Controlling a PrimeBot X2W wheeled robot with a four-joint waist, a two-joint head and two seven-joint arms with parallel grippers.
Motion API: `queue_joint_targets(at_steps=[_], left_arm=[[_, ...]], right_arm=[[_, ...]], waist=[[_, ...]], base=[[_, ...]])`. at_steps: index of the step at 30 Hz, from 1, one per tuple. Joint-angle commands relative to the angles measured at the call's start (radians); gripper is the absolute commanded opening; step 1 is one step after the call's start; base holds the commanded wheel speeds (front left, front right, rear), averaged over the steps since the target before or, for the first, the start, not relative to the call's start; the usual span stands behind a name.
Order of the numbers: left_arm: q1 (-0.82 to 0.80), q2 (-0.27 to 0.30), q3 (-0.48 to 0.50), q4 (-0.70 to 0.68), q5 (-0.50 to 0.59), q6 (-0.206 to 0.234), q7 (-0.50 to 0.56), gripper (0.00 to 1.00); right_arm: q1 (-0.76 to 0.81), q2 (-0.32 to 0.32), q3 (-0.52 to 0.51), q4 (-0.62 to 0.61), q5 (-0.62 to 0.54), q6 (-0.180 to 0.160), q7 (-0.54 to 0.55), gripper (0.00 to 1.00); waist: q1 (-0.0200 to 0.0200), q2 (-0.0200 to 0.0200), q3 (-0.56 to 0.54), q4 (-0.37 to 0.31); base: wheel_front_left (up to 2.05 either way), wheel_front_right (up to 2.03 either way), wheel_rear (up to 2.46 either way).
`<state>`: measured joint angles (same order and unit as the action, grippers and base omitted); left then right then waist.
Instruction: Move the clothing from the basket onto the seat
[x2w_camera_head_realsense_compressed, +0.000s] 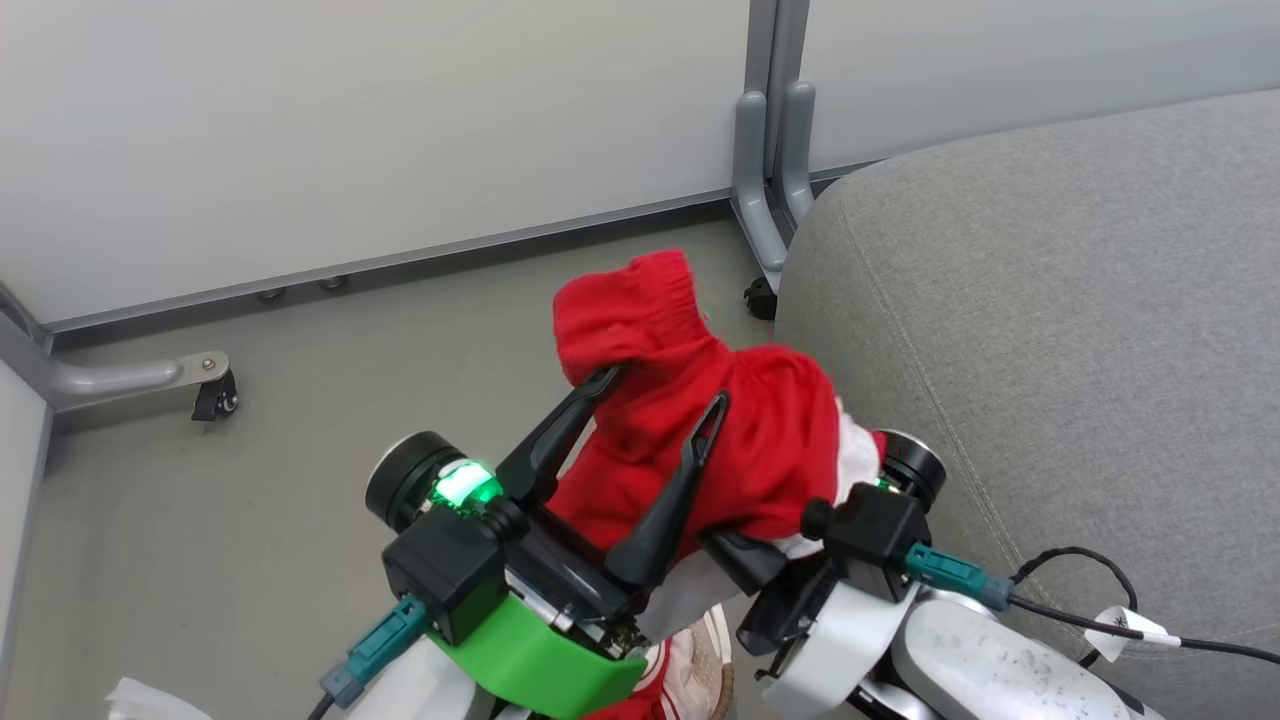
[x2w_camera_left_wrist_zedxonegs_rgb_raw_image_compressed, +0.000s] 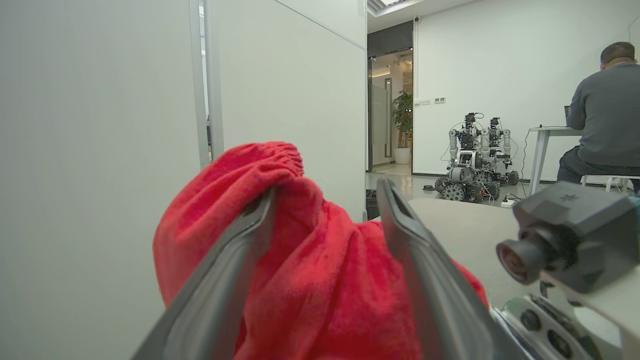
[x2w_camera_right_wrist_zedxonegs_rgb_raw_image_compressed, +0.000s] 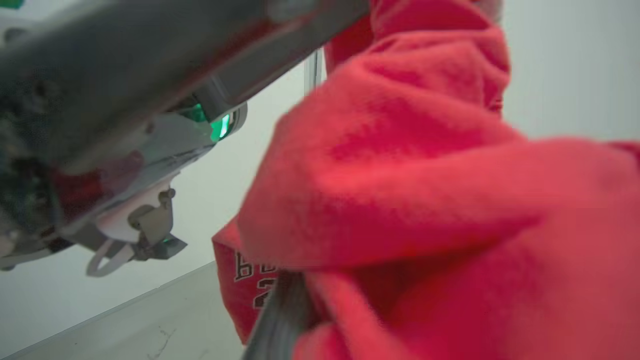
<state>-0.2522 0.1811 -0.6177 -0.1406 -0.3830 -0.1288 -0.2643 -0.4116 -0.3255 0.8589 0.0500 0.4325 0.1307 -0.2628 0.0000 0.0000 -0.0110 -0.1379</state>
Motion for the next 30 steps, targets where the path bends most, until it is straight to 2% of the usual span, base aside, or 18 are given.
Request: queue_joint_targets(at_steps=[1, 7, 10, 16, 20, 22, 25, 30], left_arm=[[0.017, 0.000, 0.006, 0.005, 0.002, -0.003, 0.000, 1.00], [0.036, 0.003, 0.023, 0.018, 0.009, -0.003, 0.000, 1.00], [0.052, -0.010, 0.042, 0.021, -0.027, -0.003, 0.000, 1.00], [0.096, 0.013, 0.084, 0.048, -0.007, -0.003, 0.000, 1.00], [0.145, 0.005, 0.157, 0.093, 0.011, -0.003, 0.000, 1.00], [0.174, 0.004, 0.213, 0.133, 0.054, -0.003, 0.000, 1.00], [0.224, -0.041, 0.302, 0.182, 0.092, -0.003, 0.000, 1.00], [0.296, -0.083, 0.413, 0.220, 0.128, -0.003, 0.000, 1.00]], right_arm=[[0.018, 0.007, -0.017, -0.009, -0.013, 0.000, -0.003, 0.00], [0.047, 0.014, -0.094, -0.040, -0.063, 0.000, -0.003, 0.00], [0.062, 0.017, -0.140, -0.057, -0.084, 0.000, -0.003, 0.00], [0.090, 0.027, -0.241, -0.086, -0.123, 0.000, -0.003, 0.00], [0.119, 0.038, -0.312, -0.104, -0.146, 0.000, -0.003, 0.00], [0.139, 0.046, -0.356, -0.112, -0.157, 0.000, -0.003, 0.00], [0.178, 0.065, -0.431, -0.124, -0.173, 0.000, -0.003, 0.00], [0.246, 0.089, -0.543, -0.141, -0.204, 0.000, -0.003, 0.00]], waist=[[0.0000, 0.0000, 0.000, 0.001], [0.0000, 0.0000, 0.000, 0.004], [0.0000, 0.0000, 0.000, 0.007], [0.0000, 0.0000, 0.002, 0.017], [0.0000, 0.0000, 0.000, 0.030], [0.0000, 0.0000, -0.004, 0.040], [0.0000, 0.0000, -0.011, 0.053], [0.0000, 0.0000, -0.022, 0.079]], base=[[0.00, 0.00, 0.00], [0.00, 0.00, 0.00], [0.00, 0.00, 0.00], [0.00, 0.00, 0.00], [0.00, 0.00, 0.00], [0.00, 0.00, 0.00], [0.00, 0.00, 0.00], [0.00, 0.00, 0.00]])
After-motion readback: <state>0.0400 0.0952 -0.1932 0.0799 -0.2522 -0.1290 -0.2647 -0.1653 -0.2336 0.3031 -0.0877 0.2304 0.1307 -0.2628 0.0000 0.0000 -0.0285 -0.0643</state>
